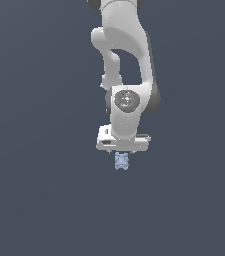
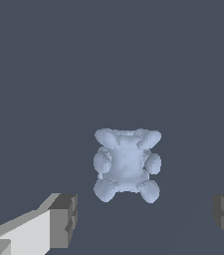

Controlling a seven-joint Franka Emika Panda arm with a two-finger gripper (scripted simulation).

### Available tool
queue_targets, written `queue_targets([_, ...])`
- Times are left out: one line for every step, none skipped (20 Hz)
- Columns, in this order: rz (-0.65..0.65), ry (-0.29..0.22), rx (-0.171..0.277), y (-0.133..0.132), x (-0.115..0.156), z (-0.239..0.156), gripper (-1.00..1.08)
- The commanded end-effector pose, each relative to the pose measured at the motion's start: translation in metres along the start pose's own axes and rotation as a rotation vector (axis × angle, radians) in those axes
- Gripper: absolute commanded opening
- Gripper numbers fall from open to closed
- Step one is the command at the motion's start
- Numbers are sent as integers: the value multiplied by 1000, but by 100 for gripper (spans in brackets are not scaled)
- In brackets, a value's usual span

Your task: Pick up the object and move it to a goal position.

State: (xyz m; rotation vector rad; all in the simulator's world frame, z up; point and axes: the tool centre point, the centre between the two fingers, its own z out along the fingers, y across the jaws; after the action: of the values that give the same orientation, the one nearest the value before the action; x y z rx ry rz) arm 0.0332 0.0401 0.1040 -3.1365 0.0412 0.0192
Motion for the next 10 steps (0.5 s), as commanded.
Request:
queue_targets([11, 7, -2, -3, 7, 7, 100])
queue_targets([14, 9, -3, -3, 8, 9, 100])
queue_targets([17, 10, -4, -4, 10, 10, 100])
queue_targets([18, 11, -4, -5, 11, 12, 100])
queue_targets([20, 12, -4, -5, 11, 13, 100])
queue_targets([21, 12, -4, -5, 12, 13, 100])
queue_targets([21, 12, -4, -5, 12, 13, 100])
queue_targets([19, 10, -4, -5, 11, 13, 100])
queue_targets([19, 10, -4, -5, 11, 13, 100])
queue_targets([19, 10, -4, -5, 11, 14, 100])
